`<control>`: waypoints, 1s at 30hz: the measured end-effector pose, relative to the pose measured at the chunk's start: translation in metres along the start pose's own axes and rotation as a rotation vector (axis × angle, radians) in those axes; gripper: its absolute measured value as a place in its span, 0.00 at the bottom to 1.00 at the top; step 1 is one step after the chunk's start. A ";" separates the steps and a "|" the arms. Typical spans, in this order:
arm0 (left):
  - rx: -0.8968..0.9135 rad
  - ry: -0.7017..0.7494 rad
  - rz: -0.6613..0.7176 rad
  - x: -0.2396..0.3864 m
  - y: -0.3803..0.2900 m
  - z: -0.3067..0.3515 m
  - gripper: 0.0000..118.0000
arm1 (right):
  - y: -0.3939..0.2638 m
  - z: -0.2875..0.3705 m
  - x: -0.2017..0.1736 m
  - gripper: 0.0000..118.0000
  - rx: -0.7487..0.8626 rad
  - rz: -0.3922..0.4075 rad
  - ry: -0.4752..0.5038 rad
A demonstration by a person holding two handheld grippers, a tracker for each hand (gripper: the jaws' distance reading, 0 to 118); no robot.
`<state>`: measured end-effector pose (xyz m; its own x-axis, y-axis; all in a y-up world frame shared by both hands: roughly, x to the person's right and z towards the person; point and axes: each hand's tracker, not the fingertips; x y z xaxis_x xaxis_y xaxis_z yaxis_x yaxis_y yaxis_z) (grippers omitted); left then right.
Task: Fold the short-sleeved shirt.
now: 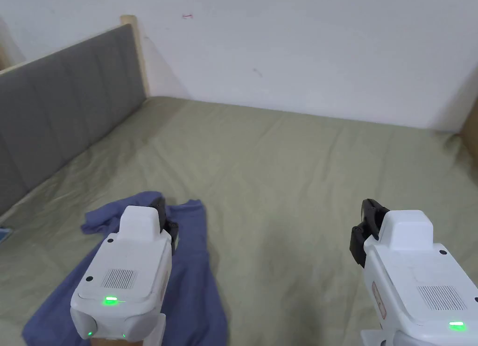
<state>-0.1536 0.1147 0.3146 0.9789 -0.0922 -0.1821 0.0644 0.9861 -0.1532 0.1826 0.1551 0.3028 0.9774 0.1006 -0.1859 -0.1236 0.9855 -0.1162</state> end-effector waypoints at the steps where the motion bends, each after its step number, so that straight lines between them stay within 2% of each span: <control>1: -0.002 0.029 0.000 -0.013 -0.001 0.003 0.00 | 0.001 -0.005 -0.012 0.00 0.005 -0.001 0.031; 8: -0.028 0.218 0.001 -0.101 -0.011 0.038 0.00 | 0.006 -0.030 -0.094 0.00 0.018 -0.011 0.211; 15: -0.055 0.304 -0.004 -0.145 -0.018 0.066 0.00 | 0.007 -0.037 -0.138 0.00 0.008 -0.013 0.305; 22: -0.124 0.288 0.025 -0.160 -0.029 0.058 0.00 | 0.009 -0.037 -0.140 0.00 0.009 0.001 0.315; 30: -0.304 0.131 0.169 -0.156 -0.039 -0.004 0.00 | 0.006 -0.042 -0.113 0.00 -0.004 0.012 0.253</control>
<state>-0.3095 0.0900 0.3455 0.9364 0.0319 -0.3494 -0.1757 0.9047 -0.3881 0.0639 0.1442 0.2817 0.9020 0.0746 -0.4253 -0.1360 0.9839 -0.1158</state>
